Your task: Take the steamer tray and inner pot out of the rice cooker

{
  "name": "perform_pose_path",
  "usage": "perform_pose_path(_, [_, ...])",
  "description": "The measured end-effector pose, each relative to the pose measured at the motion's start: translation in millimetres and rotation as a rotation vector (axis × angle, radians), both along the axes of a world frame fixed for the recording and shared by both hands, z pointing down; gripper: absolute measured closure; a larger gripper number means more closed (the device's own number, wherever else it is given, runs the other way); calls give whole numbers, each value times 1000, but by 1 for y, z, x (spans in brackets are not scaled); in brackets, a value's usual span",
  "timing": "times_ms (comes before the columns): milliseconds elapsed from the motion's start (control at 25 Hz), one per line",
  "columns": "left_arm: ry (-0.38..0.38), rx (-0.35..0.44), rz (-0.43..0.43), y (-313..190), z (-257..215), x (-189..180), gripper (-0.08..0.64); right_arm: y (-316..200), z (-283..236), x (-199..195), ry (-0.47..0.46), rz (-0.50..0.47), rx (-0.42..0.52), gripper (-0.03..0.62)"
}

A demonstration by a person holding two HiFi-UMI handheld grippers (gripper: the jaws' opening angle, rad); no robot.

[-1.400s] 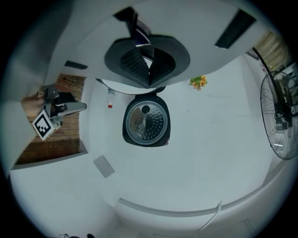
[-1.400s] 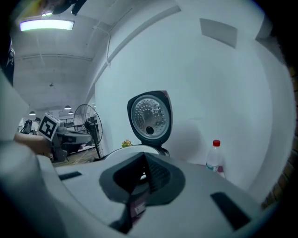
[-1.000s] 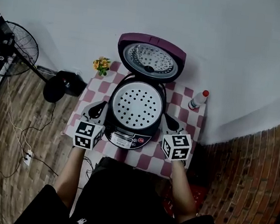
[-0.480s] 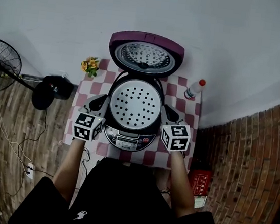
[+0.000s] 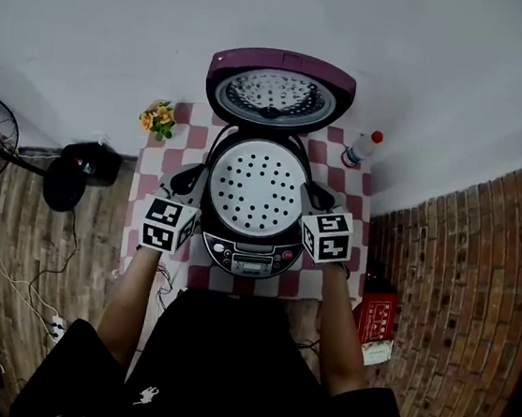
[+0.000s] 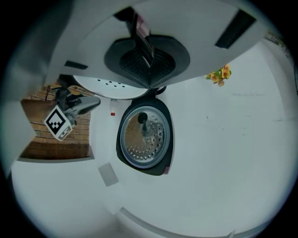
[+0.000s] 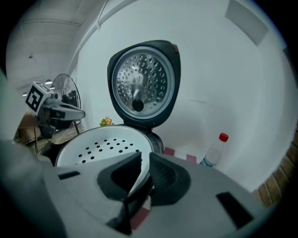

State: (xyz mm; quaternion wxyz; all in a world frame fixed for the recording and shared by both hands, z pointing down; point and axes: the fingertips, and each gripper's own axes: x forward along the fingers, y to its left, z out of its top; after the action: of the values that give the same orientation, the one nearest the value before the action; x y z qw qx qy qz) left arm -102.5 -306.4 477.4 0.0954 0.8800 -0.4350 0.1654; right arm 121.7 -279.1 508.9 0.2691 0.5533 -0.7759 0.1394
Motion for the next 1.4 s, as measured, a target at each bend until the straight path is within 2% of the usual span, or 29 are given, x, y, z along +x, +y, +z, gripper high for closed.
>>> perform_pose_path(280, [10, -4, 46, -2, 10, -4, 557, -7, 13, -9, 232, -21, -71, 469])
perform_pose_path(480, [19, -14, 44, -7, 13, -3, 557, -13, 26, -7, 313, -30, -131, 426])
perform_pose_path(720, [26, -13, 57, -12, 11, -1, 557, -18, 37, -2, 410, -35, -162, 420])
perform_pose_path(880, [22, -6, 64, -14, 10, -3, 557, -20, 34, -1, 428, -28, -145, 422])
perform_pose_path(960, [24, -9, 65, -15, 10, -4, 557, -20, 32, 0, 433, -16, -137, 459])
perform_pose_path(1080, [20, -4, 65, -16, 9, -6, 557, -22, 29, 2, 437, -2, -128, 460])
perform_pose_path(1400, [28, -4, 59, -17, 7, -11, 557, -24, 16, 3, 383, 28, -122, 473])
